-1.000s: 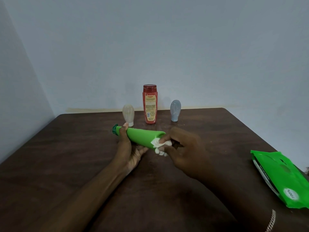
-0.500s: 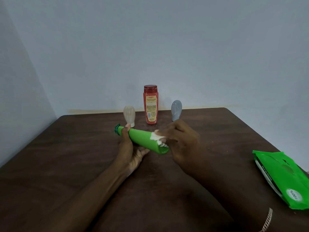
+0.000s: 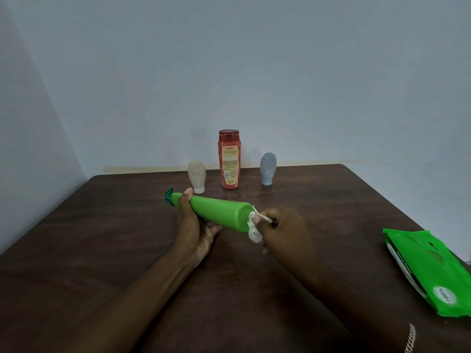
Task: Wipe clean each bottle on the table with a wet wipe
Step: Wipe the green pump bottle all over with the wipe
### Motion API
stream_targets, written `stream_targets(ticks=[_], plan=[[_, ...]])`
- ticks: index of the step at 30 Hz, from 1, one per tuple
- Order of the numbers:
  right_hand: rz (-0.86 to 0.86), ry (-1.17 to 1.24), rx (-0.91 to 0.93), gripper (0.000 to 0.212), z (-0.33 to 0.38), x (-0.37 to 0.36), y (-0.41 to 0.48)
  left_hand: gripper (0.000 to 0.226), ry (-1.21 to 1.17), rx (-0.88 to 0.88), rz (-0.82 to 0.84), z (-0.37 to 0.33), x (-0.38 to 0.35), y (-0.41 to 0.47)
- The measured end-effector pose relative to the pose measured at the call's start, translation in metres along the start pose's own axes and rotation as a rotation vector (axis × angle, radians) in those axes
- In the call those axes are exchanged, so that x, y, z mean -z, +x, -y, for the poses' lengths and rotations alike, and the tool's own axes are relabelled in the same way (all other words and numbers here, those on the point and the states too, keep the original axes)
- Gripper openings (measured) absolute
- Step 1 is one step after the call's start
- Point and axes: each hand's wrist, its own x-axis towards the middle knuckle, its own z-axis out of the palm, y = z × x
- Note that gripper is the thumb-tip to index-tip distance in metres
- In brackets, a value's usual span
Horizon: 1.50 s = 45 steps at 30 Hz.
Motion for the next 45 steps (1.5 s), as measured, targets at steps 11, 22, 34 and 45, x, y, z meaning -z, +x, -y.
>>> stream_targets(ticks=[11,22,34,45], plan=[[0.052,0.445,0.123,0.010,0.027,0.022,0.002,0.097,-0.039,-0.023,-0.031,0.003,-0.002,0.004],[0.190,-0.511,0.681,0.017,-0.003,0.023,0.010,0.075,-0.039,-0.021,-0.090,0.000,-0.005,-0.002],[-0.219,-0.195,0.184,0.014,-0.057,0.038,0.047,0.054,0.178,-0.135,0.170,-0.015,-0.065,-0.023],[-0.593,0.118,-0.250,0.021,-0.103,0.077,0.066,0.031,0.666,-0.273,0.389,0.003,-0.212,0.039]])
